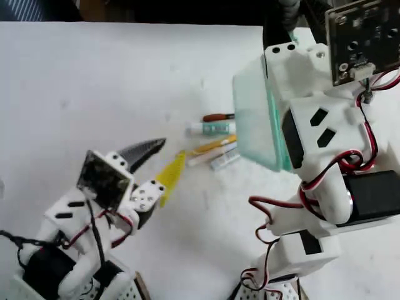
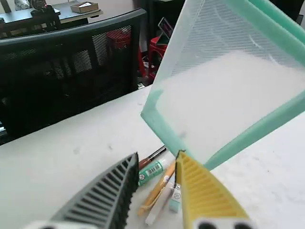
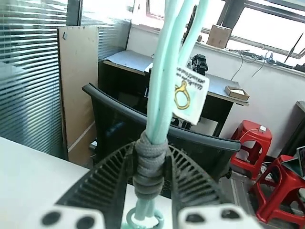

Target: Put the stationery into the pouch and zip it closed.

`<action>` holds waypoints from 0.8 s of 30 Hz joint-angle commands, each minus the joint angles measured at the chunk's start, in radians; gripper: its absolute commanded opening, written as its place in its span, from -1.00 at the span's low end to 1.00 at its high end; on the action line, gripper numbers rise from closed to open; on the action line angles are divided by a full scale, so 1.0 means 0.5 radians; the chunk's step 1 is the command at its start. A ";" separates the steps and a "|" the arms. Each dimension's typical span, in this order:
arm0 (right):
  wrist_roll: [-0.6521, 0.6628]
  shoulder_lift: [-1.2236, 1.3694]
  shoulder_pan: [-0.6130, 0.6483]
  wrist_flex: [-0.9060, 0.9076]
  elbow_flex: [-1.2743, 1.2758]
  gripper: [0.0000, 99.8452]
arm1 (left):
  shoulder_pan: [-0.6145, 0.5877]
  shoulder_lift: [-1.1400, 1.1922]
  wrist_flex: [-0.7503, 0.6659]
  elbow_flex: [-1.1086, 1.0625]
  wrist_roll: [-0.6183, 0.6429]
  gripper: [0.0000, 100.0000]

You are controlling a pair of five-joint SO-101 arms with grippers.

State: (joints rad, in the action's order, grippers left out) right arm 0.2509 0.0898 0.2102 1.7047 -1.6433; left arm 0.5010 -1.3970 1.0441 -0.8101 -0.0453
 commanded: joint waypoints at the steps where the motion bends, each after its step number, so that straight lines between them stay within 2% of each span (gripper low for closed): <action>1: -0.049 -0.060 0.029 0.041 0.089 -0.97 | 0.072 0.069 -0.058 0.098 0.028 -0.69; 6: -0.037 -0.201 0.170 0.041 0.460 -0.97 | -0.097 -0.005 -0.009 0.107 -0.025 -0.68; 9: -0.037 -0.413 0.287 0.041 0.789 -0.97 | -0.115 -0.155 0.196 0.166 -0.365 -0.64; 17: -0.034 -1.039 0.717 0.029 1.881 -0.97 | -0.112 -0.456 0.503 0.196 -0.427 -0.60; 24: -0.034 -1.367 0.830 0.026 2.400 -0.97 | -0.097 -0.465 0.779 0.206 -0.470 -0.59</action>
State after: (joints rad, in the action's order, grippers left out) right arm 0.2386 -0.5317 0.6030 1.7047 -0.5033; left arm 0.4488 -1.6256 1.3709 -0.7380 -0.2585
